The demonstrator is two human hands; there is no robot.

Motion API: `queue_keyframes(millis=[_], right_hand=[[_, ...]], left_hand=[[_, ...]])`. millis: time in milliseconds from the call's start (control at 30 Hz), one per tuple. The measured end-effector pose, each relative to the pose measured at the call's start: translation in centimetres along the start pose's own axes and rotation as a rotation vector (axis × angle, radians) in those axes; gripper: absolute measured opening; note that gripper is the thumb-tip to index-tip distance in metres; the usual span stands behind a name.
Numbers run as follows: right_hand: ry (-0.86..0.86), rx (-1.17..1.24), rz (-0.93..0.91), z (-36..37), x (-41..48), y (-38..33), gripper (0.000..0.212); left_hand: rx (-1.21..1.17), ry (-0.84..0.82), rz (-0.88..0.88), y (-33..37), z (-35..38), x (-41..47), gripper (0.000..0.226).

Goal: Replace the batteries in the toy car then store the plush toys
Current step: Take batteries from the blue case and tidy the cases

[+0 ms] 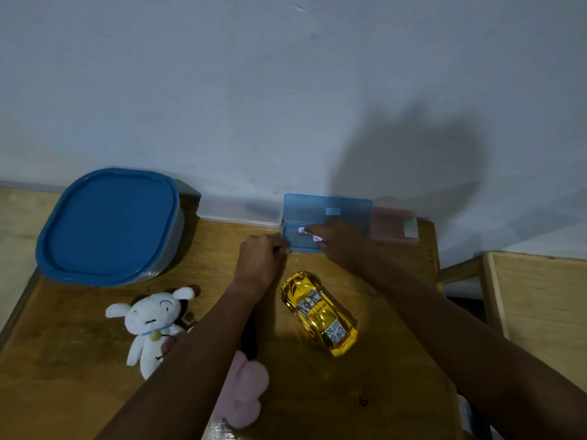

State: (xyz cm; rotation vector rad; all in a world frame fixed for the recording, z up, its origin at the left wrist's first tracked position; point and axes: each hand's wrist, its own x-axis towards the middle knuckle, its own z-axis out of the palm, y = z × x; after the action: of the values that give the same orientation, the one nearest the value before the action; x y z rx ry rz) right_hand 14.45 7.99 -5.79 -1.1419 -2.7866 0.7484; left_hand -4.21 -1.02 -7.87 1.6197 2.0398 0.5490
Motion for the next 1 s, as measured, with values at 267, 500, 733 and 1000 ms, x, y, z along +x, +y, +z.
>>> queue_keyframes(millis=[267, 500, 733, 1000], right_hand=[[-0.092, -0.147, -0.009, -0.6, 1.5, -0.9, 0.042], [-0.154, -0.290, -0.050, -1.2, 2.2, -1.9, 0.015], [-0.179, -0.244, -0.012, -1.8, 2.0, -1.8, 0.020], [-0.156, -0.082, 0.058, -2.1, 1.7, -1.6, 0.048]], left_hand=[[-0.019, 0.015, 0.036, -0.2, -0.1, 0.2, 0.015], [-0.023, 0.025, 0.035, -0.2, 0.1, 0.0, 0.015], [-0.020, 0.028, 0.046, -0.3, -0.1, 0.2, 0.013], [-0.018, 0.013, 0.070, -0.1, -0.6, 0.0, 0.014]])
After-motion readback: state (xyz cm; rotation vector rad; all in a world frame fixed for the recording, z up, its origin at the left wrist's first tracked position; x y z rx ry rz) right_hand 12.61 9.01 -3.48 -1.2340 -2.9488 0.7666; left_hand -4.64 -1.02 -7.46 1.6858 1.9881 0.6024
